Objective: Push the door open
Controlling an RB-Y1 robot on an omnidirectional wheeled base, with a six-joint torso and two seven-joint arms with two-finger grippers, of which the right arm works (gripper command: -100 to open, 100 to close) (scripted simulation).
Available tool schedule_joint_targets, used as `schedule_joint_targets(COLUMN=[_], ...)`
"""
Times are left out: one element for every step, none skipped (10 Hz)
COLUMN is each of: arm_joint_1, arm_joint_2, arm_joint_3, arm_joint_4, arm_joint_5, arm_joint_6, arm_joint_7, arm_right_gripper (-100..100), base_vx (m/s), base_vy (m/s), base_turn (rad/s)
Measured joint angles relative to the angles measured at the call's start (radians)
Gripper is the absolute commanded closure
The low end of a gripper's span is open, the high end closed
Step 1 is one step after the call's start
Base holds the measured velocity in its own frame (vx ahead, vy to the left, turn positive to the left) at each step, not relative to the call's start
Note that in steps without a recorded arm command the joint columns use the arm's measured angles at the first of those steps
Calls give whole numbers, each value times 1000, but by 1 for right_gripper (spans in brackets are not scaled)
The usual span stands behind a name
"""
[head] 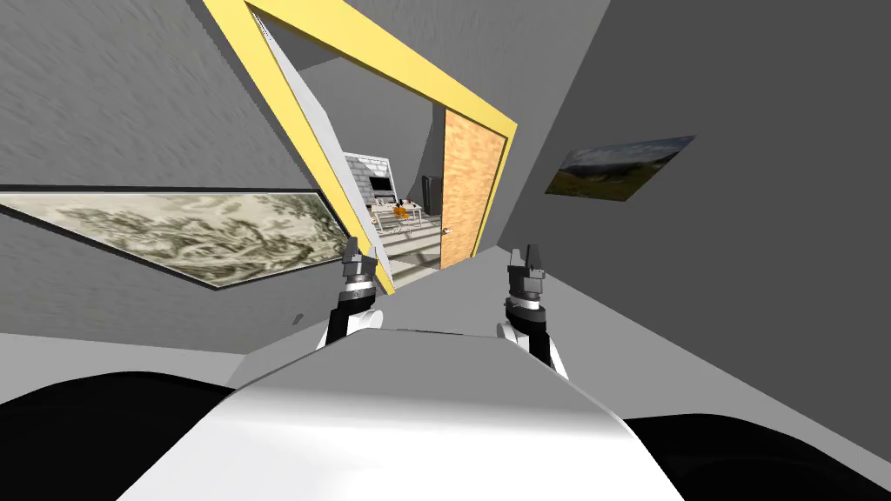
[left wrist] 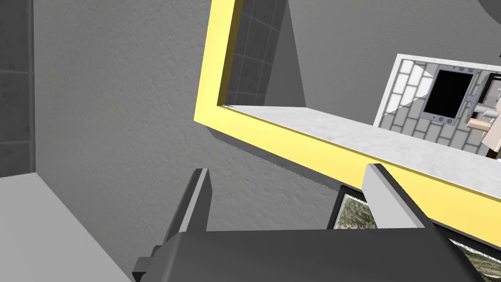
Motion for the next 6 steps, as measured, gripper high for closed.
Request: schedule_joint_targets(arm_joint_1=[-2, -5, -14, -31, -40, -45], arm_joint_2=[-4, -7, -7, -14, -14, -17], arm_joint_3=[12, 27, 40, 46, 65, 80], arm_joint_4=[16, 32, 51, 73, 96, 113], arm_joint_5=[-1, -1, 1, -4, -2, -2], arm_joint_6=[-4, -9, -12, -9, -11, -13], arm_joint_7=[-3, -5, -6, -12, -14, -16], arm_right_gripper=[-100, -100, -100, -100, -100, -100], base_vx=[233, 223, 210, 220, 198, 180], base_vy=[-13, -29, -24, 3, 3, -17], base_turn=[-63, -31, -54, -59, -55, -46])
